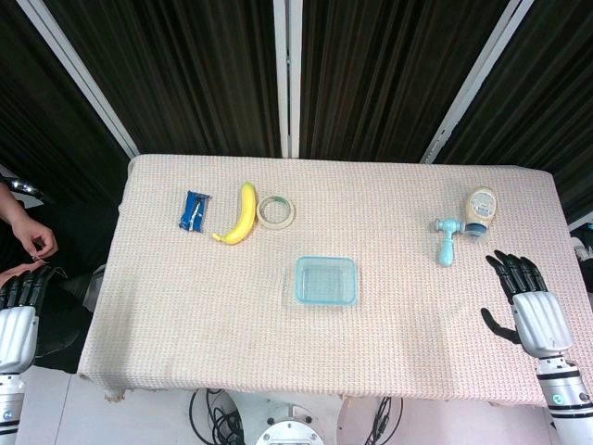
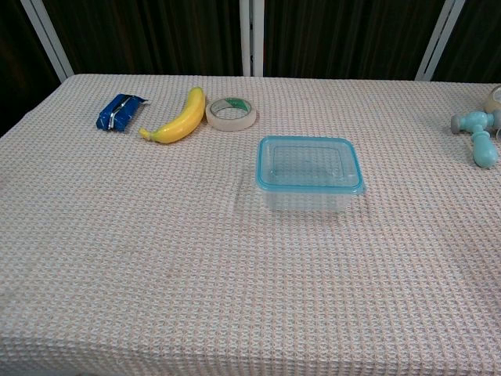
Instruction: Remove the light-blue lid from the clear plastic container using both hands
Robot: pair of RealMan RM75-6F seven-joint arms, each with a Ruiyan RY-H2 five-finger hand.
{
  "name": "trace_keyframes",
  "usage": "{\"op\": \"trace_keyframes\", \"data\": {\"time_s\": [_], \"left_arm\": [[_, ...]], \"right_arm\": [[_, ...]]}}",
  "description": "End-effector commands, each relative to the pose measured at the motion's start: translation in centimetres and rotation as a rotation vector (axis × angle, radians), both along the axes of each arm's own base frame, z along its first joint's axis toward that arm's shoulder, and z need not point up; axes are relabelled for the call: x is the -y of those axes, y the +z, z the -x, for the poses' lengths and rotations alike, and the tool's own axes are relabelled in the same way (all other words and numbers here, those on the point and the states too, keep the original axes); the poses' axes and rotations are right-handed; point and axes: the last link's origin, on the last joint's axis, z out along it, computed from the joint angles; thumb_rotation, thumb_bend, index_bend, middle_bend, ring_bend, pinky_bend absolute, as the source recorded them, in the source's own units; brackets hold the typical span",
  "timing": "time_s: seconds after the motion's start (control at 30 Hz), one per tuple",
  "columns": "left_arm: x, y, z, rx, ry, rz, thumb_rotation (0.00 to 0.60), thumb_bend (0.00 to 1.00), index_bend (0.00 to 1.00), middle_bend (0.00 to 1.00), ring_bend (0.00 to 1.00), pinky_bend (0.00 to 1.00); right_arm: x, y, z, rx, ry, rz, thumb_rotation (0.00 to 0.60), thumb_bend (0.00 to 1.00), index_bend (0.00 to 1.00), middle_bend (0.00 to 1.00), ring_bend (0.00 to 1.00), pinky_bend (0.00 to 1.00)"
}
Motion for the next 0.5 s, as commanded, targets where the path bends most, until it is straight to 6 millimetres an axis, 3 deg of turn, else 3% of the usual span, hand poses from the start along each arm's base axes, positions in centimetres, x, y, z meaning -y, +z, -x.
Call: {"op": "trace_keyframes", "data": {"time_s": [0.03, 0.33, 0.5], "left_arm": [[-0.1, -0.2, 0.2, -0.006, 0.006, 0.001, 0.6, 0.0, 0.08, 0.05, 0.0, 0.0], [-0.4, -0.5, -0.1, 0.0, -0.01, 0.01, 0.6, 0.0, 0.08, 0.05, 0.0, 0.0], [-0.9, -0.7, -0.6, -0.001, -0.036, 0.03, 0.6, 0.0, 0.08, 0.05, 0.0, 0.0]], "right_arm": [[0.4, -0.3, -0.4, -0.006, 0.01, -0.011, 0.6, 0.24, 0.0, 0.05, 0.0, 0.0], [2.0, -1.3, -1.8, -0.038, 0.073, -0.042, 0.6, 0.24, 0.0, 0.06, 0.0, 0.0], [5.8, -5.1, -4.1, -0.108, 0.164, -0.121, 0.6, 0.14, 0.0, 0.05, 0.0, 0.0]]}}
